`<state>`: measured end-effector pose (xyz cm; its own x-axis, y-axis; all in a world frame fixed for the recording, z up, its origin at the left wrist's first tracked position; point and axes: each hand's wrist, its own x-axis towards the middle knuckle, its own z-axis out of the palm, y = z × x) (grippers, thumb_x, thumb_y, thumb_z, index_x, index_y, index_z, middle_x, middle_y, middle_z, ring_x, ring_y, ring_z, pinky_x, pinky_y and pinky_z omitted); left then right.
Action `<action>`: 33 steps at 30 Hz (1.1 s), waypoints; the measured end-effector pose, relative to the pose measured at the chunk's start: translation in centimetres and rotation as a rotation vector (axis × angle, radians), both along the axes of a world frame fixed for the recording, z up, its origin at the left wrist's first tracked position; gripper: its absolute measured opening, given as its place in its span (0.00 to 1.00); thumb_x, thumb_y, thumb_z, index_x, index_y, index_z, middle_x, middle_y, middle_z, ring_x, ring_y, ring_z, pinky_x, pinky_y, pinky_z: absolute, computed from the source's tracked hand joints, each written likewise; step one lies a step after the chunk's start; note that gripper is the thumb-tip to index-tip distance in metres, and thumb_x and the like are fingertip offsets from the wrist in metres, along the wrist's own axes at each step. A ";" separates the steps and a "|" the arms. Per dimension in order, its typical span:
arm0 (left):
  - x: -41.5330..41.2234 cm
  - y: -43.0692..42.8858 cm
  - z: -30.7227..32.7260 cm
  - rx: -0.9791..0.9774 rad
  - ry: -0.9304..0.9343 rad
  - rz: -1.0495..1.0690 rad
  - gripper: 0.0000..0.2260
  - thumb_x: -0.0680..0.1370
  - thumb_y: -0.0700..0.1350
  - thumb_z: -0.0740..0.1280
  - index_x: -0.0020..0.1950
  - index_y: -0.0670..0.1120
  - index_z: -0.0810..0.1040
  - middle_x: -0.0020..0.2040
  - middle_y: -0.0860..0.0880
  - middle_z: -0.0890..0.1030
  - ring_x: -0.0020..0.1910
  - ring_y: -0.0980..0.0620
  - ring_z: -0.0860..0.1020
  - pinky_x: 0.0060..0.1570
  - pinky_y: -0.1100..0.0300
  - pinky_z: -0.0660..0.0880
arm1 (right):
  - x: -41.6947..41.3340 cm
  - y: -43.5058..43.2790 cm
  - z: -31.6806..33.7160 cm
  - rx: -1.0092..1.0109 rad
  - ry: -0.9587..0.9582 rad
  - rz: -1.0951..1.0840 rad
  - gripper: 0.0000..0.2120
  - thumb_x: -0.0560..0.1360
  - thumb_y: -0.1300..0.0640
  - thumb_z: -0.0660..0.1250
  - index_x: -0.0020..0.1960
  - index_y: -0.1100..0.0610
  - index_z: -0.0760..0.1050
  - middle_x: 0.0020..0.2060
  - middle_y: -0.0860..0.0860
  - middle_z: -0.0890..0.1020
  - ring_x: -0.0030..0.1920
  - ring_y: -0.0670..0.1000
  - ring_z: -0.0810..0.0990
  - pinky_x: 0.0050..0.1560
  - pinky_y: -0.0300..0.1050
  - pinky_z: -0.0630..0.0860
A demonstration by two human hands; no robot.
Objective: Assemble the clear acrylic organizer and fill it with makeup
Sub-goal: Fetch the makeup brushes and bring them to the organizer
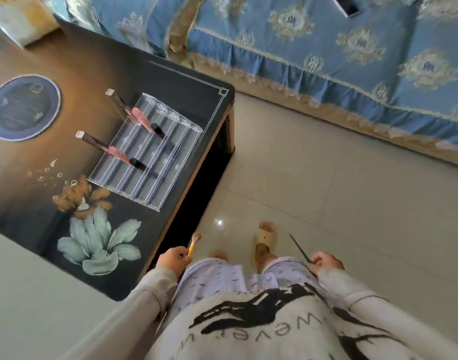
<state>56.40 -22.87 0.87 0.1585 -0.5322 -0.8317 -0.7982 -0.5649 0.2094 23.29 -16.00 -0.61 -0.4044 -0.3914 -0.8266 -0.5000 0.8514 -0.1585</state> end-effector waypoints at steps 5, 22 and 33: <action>-2.6 3.5 -0.1 0.019 0.028 0.287 0.06 0.76 0.40 0.63 0.47 0.44 0.79 0.39 0.46 0.76 0.41 0.45 0.75 0.44 0.59 0.70 | -2.9 -7.4 0.3 -0.022 -0.008 0.238 0.06 0.72 0.66 0.65 0.40 0.58 0.70 0.40 0.57 0.79 0.41 0.50 0.76 0.47 0.43 0.73; -2.1 -2.3 -1.3 -0.003 0.032 0.659 0.10 0.77 0.41 0.63 0.56 0.42 0.78 0.41 0.42 0.77 0.40 0.48 0.73 0.41 0.63 0.66 | 1.9 -24.3 0.3 -0.010 -0.085 0.569 0.05 0.70 0.67 0.64 0.42 0.68 0.77 0.30 0.56 0.78 0.15 0.32 0.70 0.44 0.43 0.80; 0.8 -10.3 1.0 -0.098 0.014 0.684 0.09 0.76 0.43 0.64 0.53 0.44 0.80 0.45 0.39 0.80 0.40 0.50 0.71 0.38 0.63 0.66 | 3.3 -30.3 -1.2 -0.015 -0.010 0.639 0.06 0.71 0.66 0.67 0.41 0.58 0.72 0.37 0.56 0.76 0.40 0.52 0.72 0.39 0.38 0.65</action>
